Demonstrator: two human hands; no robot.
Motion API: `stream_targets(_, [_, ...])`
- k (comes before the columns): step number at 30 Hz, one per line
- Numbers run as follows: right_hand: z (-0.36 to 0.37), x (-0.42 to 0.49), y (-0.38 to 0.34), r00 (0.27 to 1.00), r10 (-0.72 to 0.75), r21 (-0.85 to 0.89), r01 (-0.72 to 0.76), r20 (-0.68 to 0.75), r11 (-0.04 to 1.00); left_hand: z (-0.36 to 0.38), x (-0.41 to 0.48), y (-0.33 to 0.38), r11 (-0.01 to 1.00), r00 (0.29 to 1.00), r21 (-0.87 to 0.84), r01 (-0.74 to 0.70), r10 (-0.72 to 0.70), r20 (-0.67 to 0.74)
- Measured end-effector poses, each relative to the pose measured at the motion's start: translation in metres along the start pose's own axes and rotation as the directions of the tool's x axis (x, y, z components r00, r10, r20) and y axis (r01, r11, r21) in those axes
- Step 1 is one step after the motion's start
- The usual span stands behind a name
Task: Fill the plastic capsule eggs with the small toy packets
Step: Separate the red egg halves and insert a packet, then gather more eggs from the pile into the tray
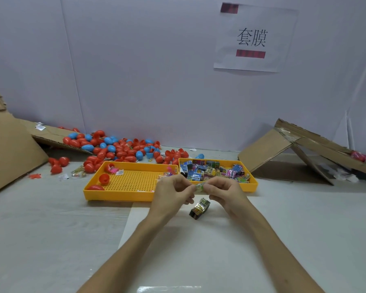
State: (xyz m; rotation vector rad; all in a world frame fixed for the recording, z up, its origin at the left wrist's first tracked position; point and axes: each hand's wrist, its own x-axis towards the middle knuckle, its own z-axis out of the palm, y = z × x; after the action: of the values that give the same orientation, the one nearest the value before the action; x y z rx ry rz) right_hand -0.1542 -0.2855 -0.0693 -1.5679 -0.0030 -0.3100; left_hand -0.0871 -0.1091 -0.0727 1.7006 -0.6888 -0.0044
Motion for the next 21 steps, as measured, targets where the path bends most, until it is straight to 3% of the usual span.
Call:
stream_targets(4, [0.001,0.0,-0.003,0.999,0.032,0.109,-0.033,0.012,0.993,0.004,-0.004,-0.001,0.961,0.991,0.246,-0.128,0.132,0.0])
stream_targets(13, [0.009,0.0,-0.002,0.996,0.082,0.208,-0.087,0.032,0.974,0.003,-0.002,0.0,0.935,0.979,0.322,-0.146,0.184,-0.089])
stream_targets(21, [0.006,0.003,0.003,0.998,0.054,0.107,-0.057,0.031,0.993,-0.007,0.013,0.006,0.932,0.991,0.354,-0.079,0.033,0.133])
